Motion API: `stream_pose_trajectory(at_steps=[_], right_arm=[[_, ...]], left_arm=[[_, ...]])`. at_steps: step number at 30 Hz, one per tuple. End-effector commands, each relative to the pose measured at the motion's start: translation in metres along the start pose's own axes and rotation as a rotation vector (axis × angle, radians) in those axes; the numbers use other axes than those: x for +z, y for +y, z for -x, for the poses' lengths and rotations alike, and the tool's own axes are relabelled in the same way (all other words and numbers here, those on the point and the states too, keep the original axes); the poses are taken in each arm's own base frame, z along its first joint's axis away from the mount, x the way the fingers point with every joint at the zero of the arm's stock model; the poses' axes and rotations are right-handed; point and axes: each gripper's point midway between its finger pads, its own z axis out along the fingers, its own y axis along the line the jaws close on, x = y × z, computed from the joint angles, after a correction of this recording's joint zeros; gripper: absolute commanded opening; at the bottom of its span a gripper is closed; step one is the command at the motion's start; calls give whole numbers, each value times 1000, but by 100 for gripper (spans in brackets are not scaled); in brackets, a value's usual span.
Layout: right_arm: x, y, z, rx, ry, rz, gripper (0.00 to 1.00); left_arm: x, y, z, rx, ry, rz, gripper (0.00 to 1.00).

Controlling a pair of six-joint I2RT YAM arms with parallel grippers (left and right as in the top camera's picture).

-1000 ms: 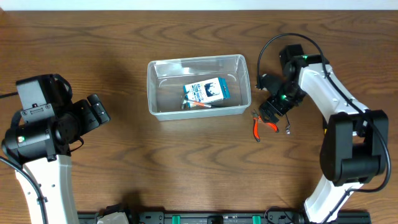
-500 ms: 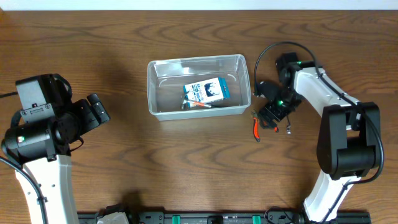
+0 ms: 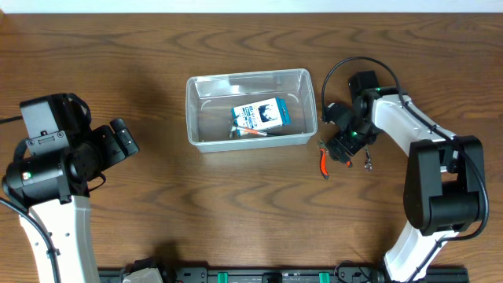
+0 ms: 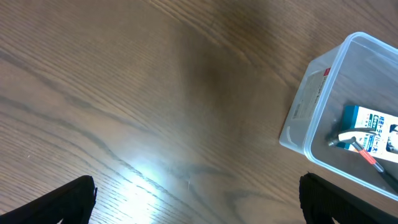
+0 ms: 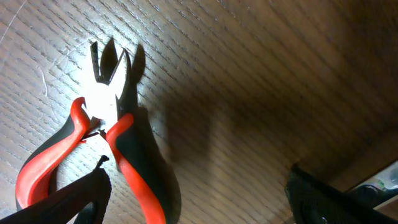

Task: Pack container
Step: 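Lower the right gripper onto the red-handled pliers and grasp them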

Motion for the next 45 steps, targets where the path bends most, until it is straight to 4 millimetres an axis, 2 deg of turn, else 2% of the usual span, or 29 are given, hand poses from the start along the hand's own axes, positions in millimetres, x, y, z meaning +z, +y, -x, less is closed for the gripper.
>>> stream_pose_trajectory(at_steps=[1,10,19,26,30,33,36,38,45], right_arm=[[29,13,-17,11,69,59,91],[29,13,-16,25,68,57,91],[30,22,-12,-8,74,59,88],[31,30,-8,-23,77,59,75],[31,30,-8,-8,79,59,64],[31,31,-8,6,80,59,60],[31,31,-8,8,80,59,49],[31,31,-8,8,82,60,45],[31,31,-9,9,85,62,25]], left_arm=[[1,4,-2,-18,-1,16,98],[1,4,-2,-18,-1,16,98],[1,4,-2,-18,-2,16,98],[1,4,-2,-18,-2,16,98],[1,4,-2,-18,-2,16,98],[1,4,-2,-17,-2,16,98],[1,4,-2,-17,-2,16,98],[1,4,-2,-17,-2,16,98],[1,4,-2,-17,-2,16,98]])
